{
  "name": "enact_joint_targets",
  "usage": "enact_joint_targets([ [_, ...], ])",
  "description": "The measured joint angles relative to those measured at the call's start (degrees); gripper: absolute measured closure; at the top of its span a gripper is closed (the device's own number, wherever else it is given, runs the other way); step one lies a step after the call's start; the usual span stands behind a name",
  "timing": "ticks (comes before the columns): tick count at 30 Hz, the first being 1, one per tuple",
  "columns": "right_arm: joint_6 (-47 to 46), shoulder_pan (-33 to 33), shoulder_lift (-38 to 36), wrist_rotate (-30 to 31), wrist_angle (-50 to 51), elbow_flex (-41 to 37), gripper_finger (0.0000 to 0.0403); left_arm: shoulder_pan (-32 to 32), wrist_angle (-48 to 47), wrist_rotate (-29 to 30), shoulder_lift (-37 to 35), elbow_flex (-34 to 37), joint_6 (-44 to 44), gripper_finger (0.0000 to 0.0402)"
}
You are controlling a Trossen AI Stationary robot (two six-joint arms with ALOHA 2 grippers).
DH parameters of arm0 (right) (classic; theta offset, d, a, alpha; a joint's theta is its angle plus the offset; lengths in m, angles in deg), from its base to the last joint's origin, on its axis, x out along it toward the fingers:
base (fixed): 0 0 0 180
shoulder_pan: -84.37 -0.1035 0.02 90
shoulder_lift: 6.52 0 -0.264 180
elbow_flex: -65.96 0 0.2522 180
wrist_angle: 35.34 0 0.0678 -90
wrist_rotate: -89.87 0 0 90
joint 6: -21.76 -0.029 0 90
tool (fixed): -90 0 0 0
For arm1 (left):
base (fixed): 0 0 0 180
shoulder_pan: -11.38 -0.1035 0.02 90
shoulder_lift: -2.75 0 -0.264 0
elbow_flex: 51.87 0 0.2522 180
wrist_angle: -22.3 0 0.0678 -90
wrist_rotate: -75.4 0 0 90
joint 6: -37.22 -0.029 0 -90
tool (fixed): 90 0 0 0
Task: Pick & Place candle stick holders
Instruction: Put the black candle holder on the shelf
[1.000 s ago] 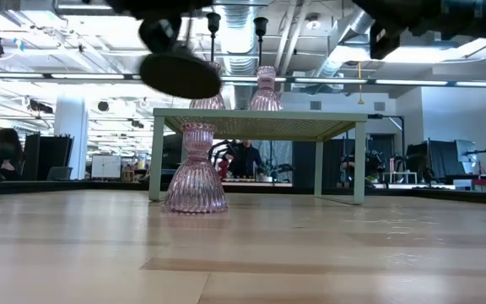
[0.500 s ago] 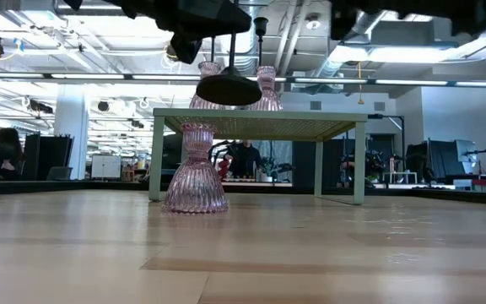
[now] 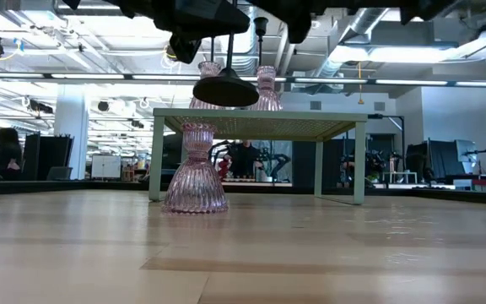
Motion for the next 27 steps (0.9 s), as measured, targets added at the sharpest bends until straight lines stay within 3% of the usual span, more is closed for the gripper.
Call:
enact_joint_targets([
  [4,0.22,0.03,1.26,-0.12,0.04,1.11,0.0192,0.0,-0.02,0.03,-0.02,0.0,-0.01,0.0387],
  [7,0.2,-0.1,1.08,-0.38,-0.26,1.58,0.019,0.0,-0.04,0.02,-0.02,0.0,-0.01,0.0387],
  [19,-0.06,-0.23,1.01,-3.07,-1.05,1.53,0.0324,-0.55,0.58,0.68,0.44,0.0,-0.08,0.0387],
  [27,0.2,-0.21,1.01,-3.03,-1.11,1.51,0.0339,-0.94,3.83,0.59,2.51,0.0,-0.19,0.0387],
])
